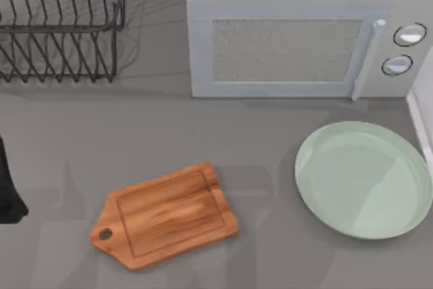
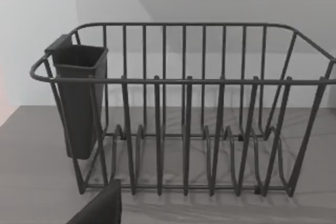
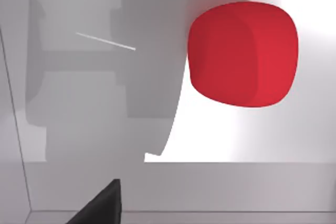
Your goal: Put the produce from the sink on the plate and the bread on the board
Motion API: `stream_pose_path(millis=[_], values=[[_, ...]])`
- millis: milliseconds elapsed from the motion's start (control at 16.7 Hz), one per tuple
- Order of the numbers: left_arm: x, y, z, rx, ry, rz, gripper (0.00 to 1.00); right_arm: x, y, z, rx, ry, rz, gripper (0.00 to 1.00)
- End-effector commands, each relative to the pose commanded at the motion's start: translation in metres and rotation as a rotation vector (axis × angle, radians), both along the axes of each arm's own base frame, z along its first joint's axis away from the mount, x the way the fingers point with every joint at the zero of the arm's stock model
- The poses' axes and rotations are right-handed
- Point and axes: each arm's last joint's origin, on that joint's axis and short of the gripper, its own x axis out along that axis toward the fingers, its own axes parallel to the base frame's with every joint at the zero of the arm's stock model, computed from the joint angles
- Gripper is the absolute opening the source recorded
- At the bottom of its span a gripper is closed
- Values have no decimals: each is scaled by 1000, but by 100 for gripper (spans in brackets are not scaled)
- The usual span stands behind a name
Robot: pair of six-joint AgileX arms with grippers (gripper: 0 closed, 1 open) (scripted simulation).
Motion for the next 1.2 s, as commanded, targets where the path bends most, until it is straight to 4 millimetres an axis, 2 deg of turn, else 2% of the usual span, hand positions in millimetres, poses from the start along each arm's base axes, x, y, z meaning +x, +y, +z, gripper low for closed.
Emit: stream_pose_path(millis=[180, 540, 660, 960, 1200], values=[[0, 0, 0, 0, 0, 0, 100, 3, -1, -26, 2, 7, -1, 100], [0, 0, 0, 0, 0, 0, 100, 5, -3, -124, -5, -16, -4, 100], [0, 0, 0, 0, 0, 0, 100, 1, -3, -146, -1, -4, -4, 100], [0, 0, 0, 0, 0, 0, 100, -1, -2, -151, 0, 0, -5, 100], [0, 0, 0, 0, 0, 0, 100, -1, -2, -151, 0, 0, -5, 70]])
